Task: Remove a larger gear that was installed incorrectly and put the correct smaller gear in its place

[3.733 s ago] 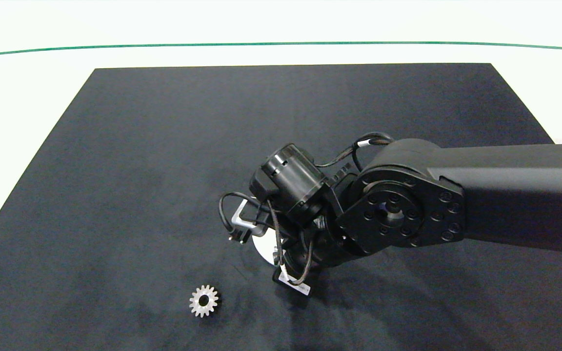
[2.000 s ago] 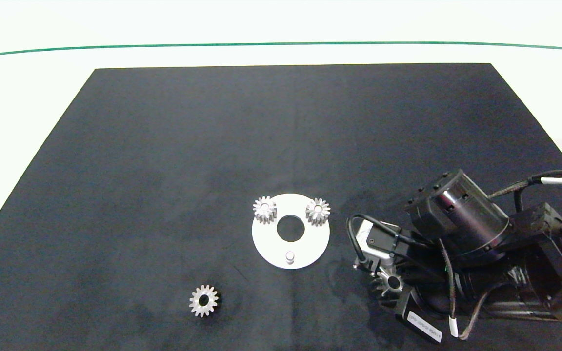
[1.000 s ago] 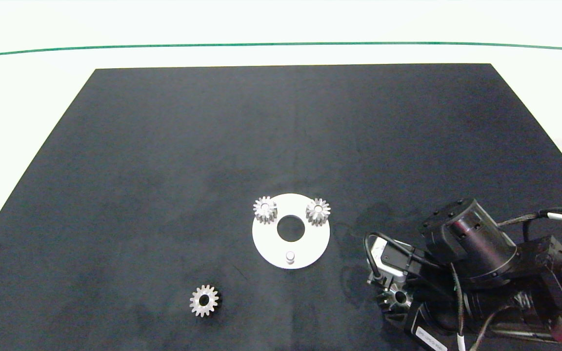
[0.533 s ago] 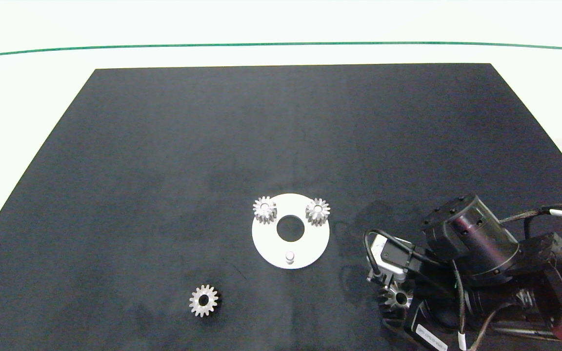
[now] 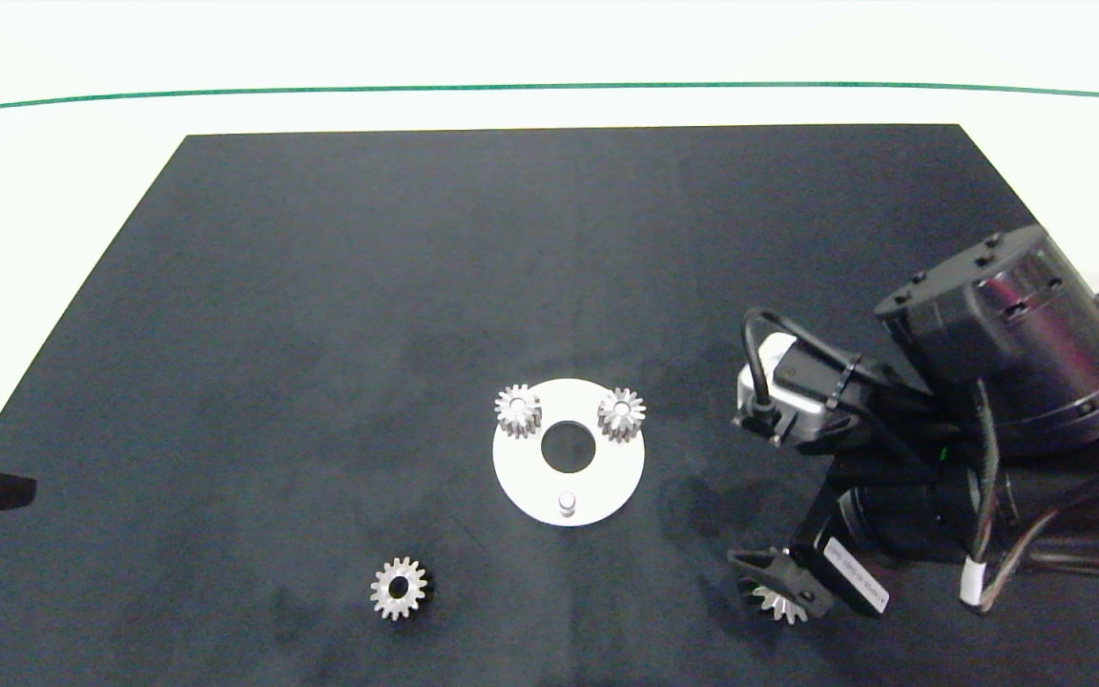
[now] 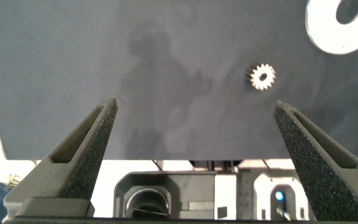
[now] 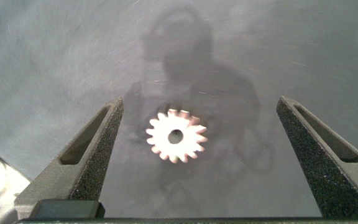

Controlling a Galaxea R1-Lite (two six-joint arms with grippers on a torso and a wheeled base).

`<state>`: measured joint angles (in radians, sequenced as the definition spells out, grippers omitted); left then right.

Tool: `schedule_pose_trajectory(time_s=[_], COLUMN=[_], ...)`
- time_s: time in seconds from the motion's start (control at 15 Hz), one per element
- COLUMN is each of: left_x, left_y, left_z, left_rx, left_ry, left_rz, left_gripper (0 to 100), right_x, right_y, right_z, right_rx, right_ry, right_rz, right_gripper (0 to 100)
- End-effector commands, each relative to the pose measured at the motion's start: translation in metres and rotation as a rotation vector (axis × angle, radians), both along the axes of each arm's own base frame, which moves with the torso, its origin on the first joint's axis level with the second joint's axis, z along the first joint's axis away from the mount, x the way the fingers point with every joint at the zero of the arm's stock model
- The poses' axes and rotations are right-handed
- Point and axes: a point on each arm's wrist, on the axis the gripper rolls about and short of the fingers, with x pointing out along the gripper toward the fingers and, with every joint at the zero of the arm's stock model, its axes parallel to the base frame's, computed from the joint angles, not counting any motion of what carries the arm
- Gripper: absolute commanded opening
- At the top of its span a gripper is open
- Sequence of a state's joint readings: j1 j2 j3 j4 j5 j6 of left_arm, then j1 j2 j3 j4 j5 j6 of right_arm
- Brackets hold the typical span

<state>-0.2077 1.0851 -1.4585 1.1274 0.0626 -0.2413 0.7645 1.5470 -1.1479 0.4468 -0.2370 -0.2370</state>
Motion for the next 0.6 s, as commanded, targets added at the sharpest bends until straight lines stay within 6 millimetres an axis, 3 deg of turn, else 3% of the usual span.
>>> schedule_pose_trajectory(time_s=[0.07,0.4,0.6], left_x=[0.012,0.032,0.050], left_y=[-0.007,-0.033,-0.047], left_z=[-0.009,-0.030,-0.045], left_rx=[0.012,-0.052,-0.066], left_ry=[0.070,0.065,0.079], left_rz=[-0.052,-0.148,-0.163], left_gripper=[100,100,100], right_x=[0.006,0.018,0.031], right_y=[-0.012,-0.063,-0.078], right_z=[0.046,0.062,0.061], right_rx=[0.084,0.169,0.189], right_ry=[-0.054,-0.013,-0.011], right_rz=[-0.188,-0.548,-0.660], right_gripper=[100,100,100])
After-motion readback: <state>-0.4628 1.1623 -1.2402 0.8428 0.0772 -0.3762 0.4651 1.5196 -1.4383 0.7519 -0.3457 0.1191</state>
